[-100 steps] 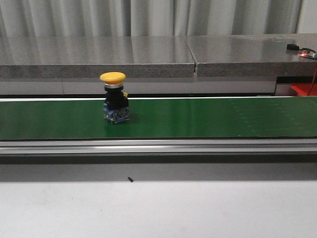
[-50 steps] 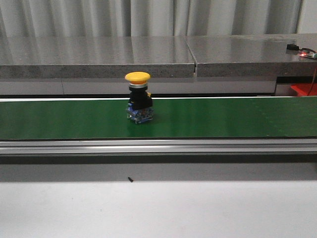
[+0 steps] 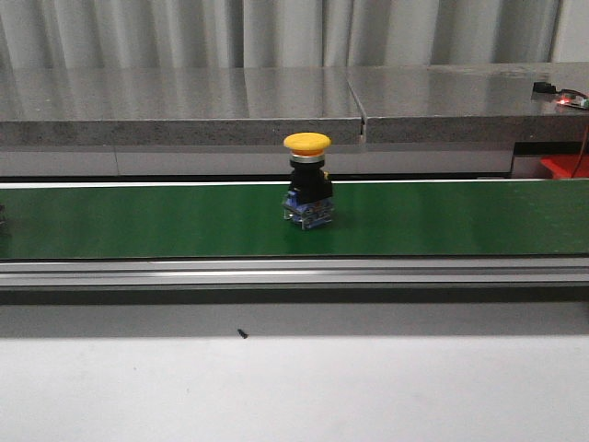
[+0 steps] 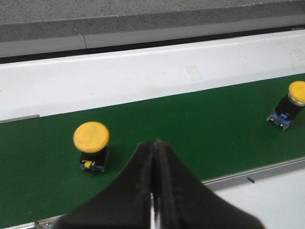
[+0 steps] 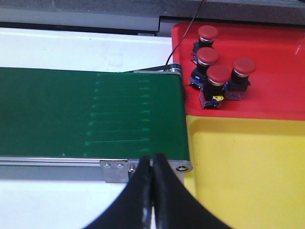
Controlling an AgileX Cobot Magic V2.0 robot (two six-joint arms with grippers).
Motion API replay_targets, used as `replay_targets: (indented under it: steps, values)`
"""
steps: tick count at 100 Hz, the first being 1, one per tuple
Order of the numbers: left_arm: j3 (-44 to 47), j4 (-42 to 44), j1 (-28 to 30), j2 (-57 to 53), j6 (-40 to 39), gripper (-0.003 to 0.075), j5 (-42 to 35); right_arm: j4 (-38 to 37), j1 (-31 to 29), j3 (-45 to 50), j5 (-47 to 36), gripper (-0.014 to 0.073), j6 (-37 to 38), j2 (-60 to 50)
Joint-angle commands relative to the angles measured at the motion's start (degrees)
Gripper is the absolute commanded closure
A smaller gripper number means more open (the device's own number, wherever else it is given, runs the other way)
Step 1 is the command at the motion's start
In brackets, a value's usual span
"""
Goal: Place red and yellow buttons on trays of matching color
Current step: 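Lower the right gripper onto the first yellow button at the belt's far end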
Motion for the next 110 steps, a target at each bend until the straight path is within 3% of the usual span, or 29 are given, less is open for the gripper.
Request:
replay_targets:
  steps: [1, 33, 49, 58, 75, 82, 110]
  values:
    - [1.4, -1.5, -0.5, -4.1, -0.2, 0.0741, -2.9, -0.5, 0.1, -1.5, -4.1, 0.0661, -0.2, 0.1]
    - [7.7, -1.5, -0.5, -17.2, -0.2, 0.0741, -1.6, 1.2, 0.5, -6.1, 0.5, 0.0661, -0.2, 2.5]
    - [7.7, -1.5, -0.5, -18.8, -0.2, 0.0741, -0.5, 1.3, 5.4, -13.5, 4.9, 0.0634, -1.5, 10.5]
    - [7.7, -1.2, -0.5, -18.8, -0.2, 0.0741, 0.3, 1.3, 8.4, -18.1, 7.9, 0.0522, -1.6, 15.8]
    - [7.7, -1.0, -0.5, -18.7, -0.2, 0.0741, 0.4, 2.7, 13.2, -26.5, 13.1, 0.0102, -1.6, 26.1]
    - [7.7, -1.0, -0.5, -18.7, -0.2, 0.0741, 0.4, 4.1, 14.8, -29.6, 15.2, 0.0001, -1.6, 30.4]
    - [7.7, -1.0, -0.5, -18.7, -0.2, 0.0741, 0.4, 11.0, 18.2, -39.2, 19.2, -0.0019, -7.1, 46.5]
